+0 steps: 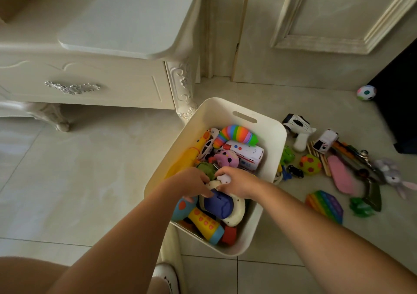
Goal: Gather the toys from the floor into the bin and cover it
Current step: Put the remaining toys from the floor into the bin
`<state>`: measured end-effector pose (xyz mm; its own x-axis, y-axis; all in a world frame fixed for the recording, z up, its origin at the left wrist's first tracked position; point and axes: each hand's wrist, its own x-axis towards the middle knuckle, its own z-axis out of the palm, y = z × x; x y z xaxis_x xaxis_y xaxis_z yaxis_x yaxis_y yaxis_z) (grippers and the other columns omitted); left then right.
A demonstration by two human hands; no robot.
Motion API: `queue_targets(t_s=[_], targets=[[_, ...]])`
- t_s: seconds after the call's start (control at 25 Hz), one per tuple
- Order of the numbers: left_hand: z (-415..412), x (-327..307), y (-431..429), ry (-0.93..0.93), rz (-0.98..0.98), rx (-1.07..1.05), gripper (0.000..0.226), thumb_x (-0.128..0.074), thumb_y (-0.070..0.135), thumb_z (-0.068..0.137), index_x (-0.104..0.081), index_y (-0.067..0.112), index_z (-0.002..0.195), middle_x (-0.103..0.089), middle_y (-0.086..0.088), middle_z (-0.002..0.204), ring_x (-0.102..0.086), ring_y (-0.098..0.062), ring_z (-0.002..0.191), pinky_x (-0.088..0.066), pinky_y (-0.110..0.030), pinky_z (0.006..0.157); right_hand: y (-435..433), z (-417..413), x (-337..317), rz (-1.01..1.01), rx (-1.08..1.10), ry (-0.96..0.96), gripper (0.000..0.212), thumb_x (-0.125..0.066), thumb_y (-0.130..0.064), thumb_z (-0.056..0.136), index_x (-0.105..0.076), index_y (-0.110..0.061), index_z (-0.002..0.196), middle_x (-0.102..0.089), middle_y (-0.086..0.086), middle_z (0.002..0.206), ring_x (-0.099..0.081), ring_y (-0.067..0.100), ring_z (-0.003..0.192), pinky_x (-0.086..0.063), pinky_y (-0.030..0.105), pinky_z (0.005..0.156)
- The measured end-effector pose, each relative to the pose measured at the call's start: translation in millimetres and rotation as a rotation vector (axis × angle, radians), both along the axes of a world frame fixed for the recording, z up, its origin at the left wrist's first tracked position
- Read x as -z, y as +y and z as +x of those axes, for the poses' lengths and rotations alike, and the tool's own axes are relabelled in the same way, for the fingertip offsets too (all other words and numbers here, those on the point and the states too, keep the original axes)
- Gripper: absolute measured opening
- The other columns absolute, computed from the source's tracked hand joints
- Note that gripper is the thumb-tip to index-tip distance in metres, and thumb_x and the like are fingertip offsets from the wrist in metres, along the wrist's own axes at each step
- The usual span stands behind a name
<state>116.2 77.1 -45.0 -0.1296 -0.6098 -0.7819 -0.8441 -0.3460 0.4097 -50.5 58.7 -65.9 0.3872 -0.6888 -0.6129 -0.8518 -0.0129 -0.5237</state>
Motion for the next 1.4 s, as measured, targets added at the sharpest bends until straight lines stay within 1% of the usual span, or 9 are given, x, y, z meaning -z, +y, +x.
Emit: queue_targets(t_s=[0.24,0.32,0.52,0.72,0.84,1.0,1.16,1.28,1.4], targets=[[-17.3,0.2,-4.1,-0.097,-0.026,0.079,0.036,-0.065,0.019,0.086,-0.062,0.012,0.121,-0.065,-0.012,0.112,-0.069,-0.028,0.095,-0.060,-0.032,0.075,5.3,-4.2,0.3,-0.024,-0.021,0.118,0.055,-0.058,-0.048,0.090,-0.040,-0.034,0.140,-0.044,0.010,0.141,-0.050,0.030,0.123,-0.043,0.039,0.101],[-30.8,-12.6,-10.3,-0.087,-0.162,0.003,0.034,-0.058,0.015,0.089,-0.063,0.012,0.123,-0.065,-0.011,0.119,-0.066,-0.027,0.105,-0.057,-0.033,0.084,10.5,-10.1,-17.7,-0.025,0.040,-0.040,0.056,-0.056,-0.039,0.093,-0.037,-0.029,0.145,-0.046,0.008,0.143,-0.048,0.027,0.128,-0.039,0.034,0.106],[-97.2,-54.0,-27.9,0.239,-0.489,-0.304,0.022,-0.053,0.018,0.091,-0.068,0.022,0.108,-0.070,-0.005,0.103,-0.067,-0.024,0.093,-0.057,-0.037,0.083,3.5,-65.9,-74.9,-0.179,0.565,-0.442,0.025,-0.048,-0.020,0.098,-0.059,-0.029,0.119,-0.065,-0.002,0.099,-0.064,0.017,0.088,-0.053,0.040,0.087],[-200.9,-59.1,-19.8,0.631,-0.395,-0.290,0.016,-0.057,0.015,0.090,-0.068,0.021,0.101,-0.069,-0.001,0.083,-0.065,-0.018,0.075,-0.058,-0.037,0.074,18.2,-175.6,-76.2,-0.091,1.103,-0.676,0.019,-0.049,-0.007,0.098,-0.064,-0.013,0.109,-0.067,0.009,0.085,-0.065,0.022,0.075,-0.056,0.038,0.081],[-245.8,-10.6,-10.9,0.559,-0.228,-0.197,0.024,-0.054,0.016,0.092,-0.066,0.017,0.113,-0.063,0.002,0.079,-0.059,-0.014,0.073,-0.053,-0.032,0.068,41.9,-229.9,-34.4,0.014,1.235,-0.530,0.018,-0.053,-0.008,0.096,-0.065,-0.016,0.104,-0.068,0.011,0.092,-0.066,0.022,0.077,-0.057,0.034,0.074],[-268.7,60.9,-0.5,0.261,-0.127,0.019,0.037,-0.053,0.019,0.094,-0.056,0.016,0.131,-0.056,-0.004,0.126,-0.057,-0.022,0.115,-0.045,-0.028,0.094,69.0,-268.5,44.3,-0.026,1.375,-0.200,0.017,-0.050,-0.015,0.095,-0.066,-0.022,0.094,-0.067,0.014,0.108,-0.065,0.025,0.081,-0.053,0.032,0.069],[-280.7,108.8,18.2,0.013,-0.180,0.314,0.068,-0.064,0.039,0.086,-0.033,0.029,0.146,-0.028,-0.008,0.153,-0.032,-0.030,0.139,-0.034,-0.036,0.110,97.8,-285.8,80.3,-0.067,1.281,0.412,0.041,-0.056,-0.036,0.091,-0.051,-0.026,0.131,-0.048,0.013,0.130,-0.047,0.030,0.119,-0.042,0.034,0.087],[-295.3,126.5,30.8,-0.106,-0.152,0.471,0.096,-0.067,0.056,0.076,-0.012,0.034,0.152,0.002,-0.008,0.161,0.001,-0.034,0.148,-0.021,-0.048,0.116,112.4,-300.7,97.3,0.276,1.153,0.369,0.085,-0.066,-0.048,0.080,-0.018,-0.036,0.150,-0.031,0.011,0.141,-0.036,0.032,0.129,-0.039,0.042,0.105],[-310.0,133.1,38.8,-0.225,-0.167,0.555,0.109,-0.065,0.067,0.071,-0.001,0.032,0.152,0.012,-0.007,0.161,0.006,-0.033,0.148,-0.025,-0.053,0.114,126.6,-308.2,110.3,0.271,0.919,0.378,0.100,-0.073,-0.043,0.076,-0.008,-0.034,0.152,-0.025,0.012,0.144,-0.036,0.033,0.128,-0.035,0.038,0.107]])
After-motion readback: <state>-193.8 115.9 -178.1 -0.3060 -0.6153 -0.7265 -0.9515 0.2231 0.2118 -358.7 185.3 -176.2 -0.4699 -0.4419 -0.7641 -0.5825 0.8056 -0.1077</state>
